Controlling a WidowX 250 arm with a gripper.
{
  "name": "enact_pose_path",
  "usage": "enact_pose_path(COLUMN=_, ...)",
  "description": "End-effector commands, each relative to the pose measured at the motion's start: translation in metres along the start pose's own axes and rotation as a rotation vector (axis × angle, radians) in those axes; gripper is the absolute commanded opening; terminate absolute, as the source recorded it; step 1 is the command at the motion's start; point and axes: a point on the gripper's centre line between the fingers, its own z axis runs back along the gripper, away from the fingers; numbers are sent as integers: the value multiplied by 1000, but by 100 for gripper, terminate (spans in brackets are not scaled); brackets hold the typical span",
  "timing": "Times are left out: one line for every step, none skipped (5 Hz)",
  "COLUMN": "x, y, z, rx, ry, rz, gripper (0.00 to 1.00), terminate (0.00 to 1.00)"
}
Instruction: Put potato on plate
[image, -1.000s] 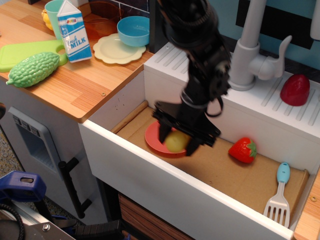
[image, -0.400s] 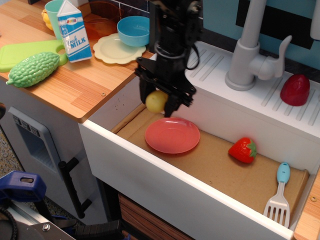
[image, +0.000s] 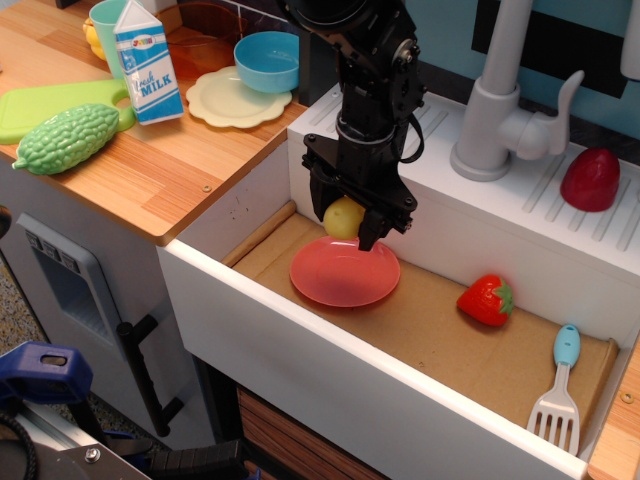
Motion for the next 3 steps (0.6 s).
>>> enact_pose_path(x=13, y=8, z=14, rx=8, ry=-61, rz=-8, gripper=100, terminate=0)
enact_pose_path(x=13, y=8, z=14, rx=8, ry=-61, rz=-8, gripper=100, terminate=0)
enact_pose_path(x=13, y=8, z=14, rx=8, ry=-61, rz=-8, gripper=100, terminate=100)
